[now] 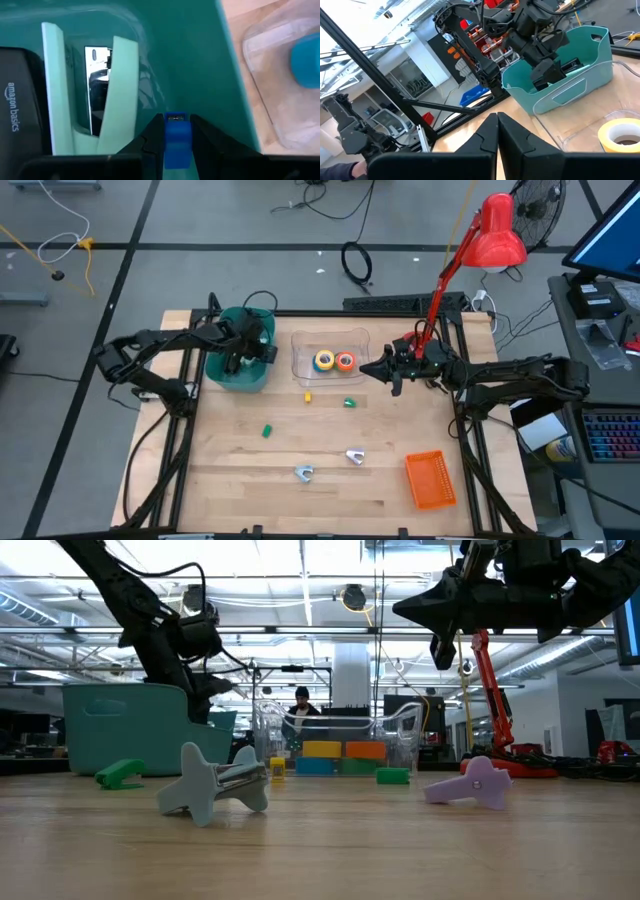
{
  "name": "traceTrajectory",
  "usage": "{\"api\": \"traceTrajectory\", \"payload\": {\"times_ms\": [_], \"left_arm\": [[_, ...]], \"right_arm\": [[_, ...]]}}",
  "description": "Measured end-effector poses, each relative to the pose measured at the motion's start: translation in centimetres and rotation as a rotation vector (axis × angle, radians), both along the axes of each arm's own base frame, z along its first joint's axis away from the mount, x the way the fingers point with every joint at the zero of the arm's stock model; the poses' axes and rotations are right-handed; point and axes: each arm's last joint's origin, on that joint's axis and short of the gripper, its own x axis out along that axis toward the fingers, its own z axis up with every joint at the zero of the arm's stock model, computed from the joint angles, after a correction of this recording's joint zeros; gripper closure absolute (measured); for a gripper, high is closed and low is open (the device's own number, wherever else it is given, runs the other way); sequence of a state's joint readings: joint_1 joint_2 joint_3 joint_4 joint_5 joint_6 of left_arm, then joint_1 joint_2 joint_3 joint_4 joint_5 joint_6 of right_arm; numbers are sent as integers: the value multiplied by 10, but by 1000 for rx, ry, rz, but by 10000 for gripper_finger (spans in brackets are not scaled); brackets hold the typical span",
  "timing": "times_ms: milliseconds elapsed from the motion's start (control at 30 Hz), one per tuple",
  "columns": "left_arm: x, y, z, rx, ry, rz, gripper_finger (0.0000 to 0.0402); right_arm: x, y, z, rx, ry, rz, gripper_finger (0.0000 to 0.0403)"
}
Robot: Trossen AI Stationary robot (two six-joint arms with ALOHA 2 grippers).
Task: Pick and place Stapler, Stapler remover, tape
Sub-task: Put the blue stapler remover into the green bin
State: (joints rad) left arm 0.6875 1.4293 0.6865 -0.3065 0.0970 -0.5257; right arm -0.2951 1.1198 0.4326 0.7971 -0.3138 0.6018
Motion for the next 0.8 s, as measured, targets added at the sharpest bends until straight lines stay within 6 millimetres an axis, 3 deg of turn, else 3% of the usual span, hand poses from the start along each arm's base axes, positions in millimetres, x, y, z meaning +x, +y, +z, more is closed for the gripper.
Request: {"api": "traceTrajectory", "payload": {"times_ms": [100, 800], "left_arm": [[0, 3, -1, 9, -2, -17, 325], [1, 4, 0, 56, 11, -54, 174]], "right_arm": [[0, 0, 0, 7, 0, 0, 403], [0, 0, 0, 15, 0, -3, 403]]}}
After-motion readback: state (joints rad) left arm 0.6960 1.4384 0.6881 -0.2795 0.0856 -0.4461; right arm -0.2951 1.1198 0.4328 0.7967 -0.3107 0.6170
